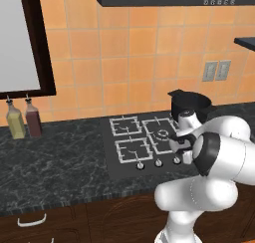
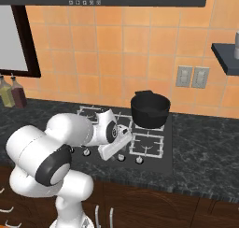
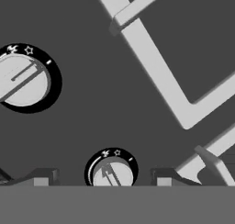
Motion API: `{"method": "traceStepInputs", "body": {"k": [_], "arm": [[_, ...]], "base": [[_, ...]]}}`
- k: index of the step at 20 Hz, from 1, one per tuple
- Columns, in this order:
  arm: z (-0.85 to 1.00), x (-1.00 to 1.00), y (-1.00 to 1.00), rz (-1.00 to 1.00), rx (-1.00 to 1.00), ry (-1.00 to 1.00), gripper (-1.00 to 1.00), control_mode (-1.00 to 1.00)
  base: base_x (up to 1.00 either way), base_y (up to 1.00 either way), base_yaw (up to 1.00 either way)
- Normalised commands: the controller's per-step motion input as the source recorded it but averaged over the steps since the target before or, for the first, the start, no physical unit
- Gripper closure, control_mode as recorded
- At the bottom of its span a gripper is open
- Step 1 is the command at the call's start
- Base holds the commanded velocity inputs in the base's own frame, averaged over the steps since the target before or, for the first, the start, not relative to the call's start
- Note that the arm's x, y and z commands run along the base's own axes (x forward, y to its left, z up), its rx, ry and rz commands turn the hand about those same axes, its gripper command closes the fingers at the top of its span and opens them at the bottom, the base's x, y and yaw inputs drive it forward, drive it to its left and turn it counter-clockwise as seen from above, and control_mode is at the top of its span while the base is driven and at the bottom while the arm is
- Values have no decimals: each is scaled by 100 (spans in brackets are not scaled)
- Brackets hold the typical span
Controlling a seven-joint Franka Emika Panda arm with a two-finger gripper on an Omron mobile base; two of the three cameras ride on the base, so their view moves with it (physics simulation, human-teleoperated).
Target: Turn off the rear right burner of the stove.
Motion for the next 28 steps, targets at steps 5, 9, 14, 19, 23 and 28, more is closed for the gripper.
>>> {"method": "traceStepInputs", "body": {"k": [5,9,14,19,23,28], "arm": [[-18,-22,9,10,-6,1,-100,-100],[-1,0,-1,0,0,0,-100,-100],[-16,0,-13,1,0,0,-100,-100],[-31,-1,0,2,0,1,100,-100],[-14,-1,-1,2,0,0,100,-100],[-5,-10,-2,0,0,0,100,-100]], "base": [[0,0,0],[0,0,0],[0,0,0],[0,0,0],[0,0,0],[0,0,0]]}}
